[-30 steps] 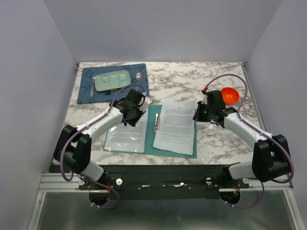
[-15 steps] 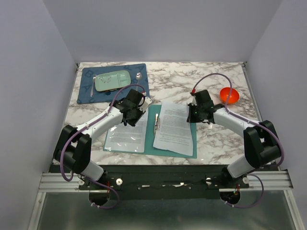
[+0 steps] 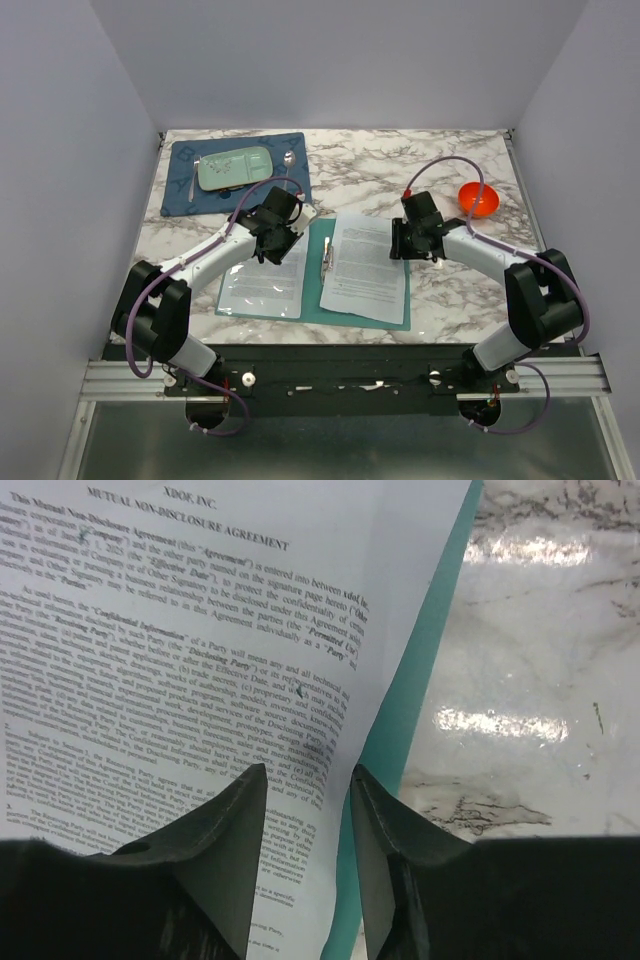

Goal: Put the files into the folder

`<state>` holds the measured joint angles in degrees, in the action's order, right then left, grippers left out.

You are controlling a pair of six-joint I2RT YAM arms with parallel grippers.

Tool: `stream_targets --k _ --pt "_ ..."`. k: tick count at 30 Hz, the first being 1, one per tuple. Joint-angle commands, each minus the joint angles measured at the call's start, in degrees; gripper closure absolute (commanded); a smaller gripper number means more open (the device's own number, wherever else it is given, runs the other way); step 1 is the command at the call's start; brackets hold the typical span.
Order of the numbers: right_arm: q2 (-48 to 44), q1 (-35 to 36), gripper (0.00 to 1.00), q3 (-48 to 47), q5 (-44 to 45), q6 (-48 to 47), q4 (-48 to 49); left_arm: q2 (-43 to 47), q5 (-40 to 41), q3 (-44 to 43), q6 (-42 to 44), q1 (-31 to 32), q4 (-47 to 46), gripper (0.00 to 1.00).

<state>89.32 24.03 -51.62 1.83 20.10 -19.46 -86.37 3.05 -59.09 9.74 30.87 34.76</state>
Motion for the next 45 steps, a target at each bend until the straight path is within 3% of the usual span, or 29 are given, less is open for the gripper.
stream_targets --k 1,8,11,12,13,22,35,45 --pt "-0.72 0.23 0.52 2.48 1.35 2.31 -2.33 0.94 0.64 0.64 0.46 0.24 -0.66 0.66" --pt "-1.6 0.23 0.57 3.27 -1.38 4.69 -5.85 1.64 0.38 0.99 0.46 0.24 -0.57 0.66" --pt "-3.09 0.23 0.79 3.36 -1.12 4.34 -5.94 1.64 0.29 0.91 0.37 0.24 -0.75 0.66" --pt "-3.79 0.23 0.96 3.19 -1.12 4.08 -6.02 1.47 0.29 0.99 0.46 0.24 -0.66 0.66" --pt "-4.06 0.23 0.99 3.01 -1.03 3.64 -6.29 1.47 0.46 0.99 0.37 0.24 -0.66 0.66" --pt "-8.02 0.23 0.99 4.15 0.11 -1.11 -9.8 0.94 0.73 0.82 0.72 0.24 -1.01 0.66" --pt "-2.22 5.14 0.99 -4.54 3.62 -8.67 -18.94 0.85 0.73 0.47 0.46 0.24 -0.75 0.66" --pt "-2.13 6.29 0.99 -6.57 4.59 -7.44 -19.39 1.29 0.64 0.73 0.46 0.24 -0.75 0.66"
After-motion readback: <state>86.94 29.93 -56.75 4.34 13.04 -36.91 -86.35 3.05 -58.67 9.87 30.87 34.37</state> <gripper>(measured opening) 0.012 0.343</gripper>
